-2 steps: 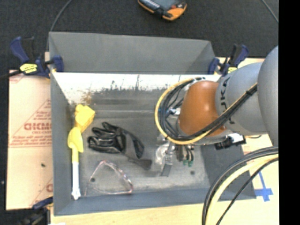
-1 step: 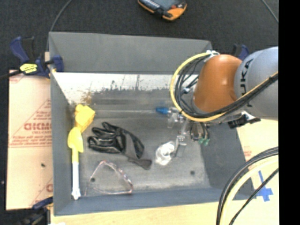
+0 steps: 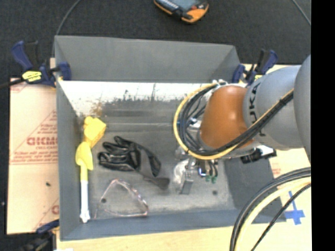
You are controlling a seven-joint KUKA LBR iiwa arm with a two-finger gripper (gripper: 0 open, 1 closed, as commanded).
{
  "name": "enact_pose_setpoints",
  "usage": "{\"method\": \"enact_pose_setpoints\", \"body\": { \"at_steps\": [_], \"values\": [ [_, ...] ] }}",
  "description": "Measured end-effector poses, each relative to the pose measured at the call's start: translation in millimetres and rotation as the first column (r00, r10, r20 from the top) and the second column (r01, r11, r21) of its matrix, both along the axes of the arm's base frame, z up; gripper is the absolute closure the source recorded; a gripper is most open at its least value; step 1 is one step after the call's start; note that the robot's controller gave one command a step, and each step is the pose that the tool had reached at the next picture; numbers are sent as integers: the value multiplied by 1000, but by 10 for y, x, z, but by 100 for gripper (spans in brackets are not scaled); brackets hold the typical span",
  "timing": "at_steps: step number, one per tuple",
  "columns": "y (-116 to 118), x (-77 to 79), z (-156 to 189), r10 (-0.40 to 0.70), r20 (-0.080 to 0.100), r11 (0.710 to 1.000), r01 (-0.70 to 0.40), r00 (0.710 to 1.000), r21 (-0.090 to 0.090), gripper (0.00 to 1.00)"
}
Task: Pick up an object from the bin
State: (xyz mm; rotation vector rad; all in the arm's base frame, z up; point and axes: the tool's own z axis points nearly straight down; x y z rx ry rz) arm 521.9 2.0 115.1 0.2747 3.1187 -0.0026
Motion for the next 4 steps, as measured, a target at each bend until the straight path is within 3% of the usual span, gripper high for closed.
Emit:
{"method": "enact_pose_setpoints", "body": {
  "at_steps": [1, 2, 3, 4],
  "values": [
    [101, 462, -127, 2, 5, 1000, -2, 1000, 1, 0],
    [91, 248, 538, 27, -3, 1000, -27, 1000, -1, 0],
    [348, 193, 220, 45, 15, 999, -45, 999, -1, 0],
    [397, 178, 67, 47, 10, 999, -47, 999, 0, 0]
  ]
}}
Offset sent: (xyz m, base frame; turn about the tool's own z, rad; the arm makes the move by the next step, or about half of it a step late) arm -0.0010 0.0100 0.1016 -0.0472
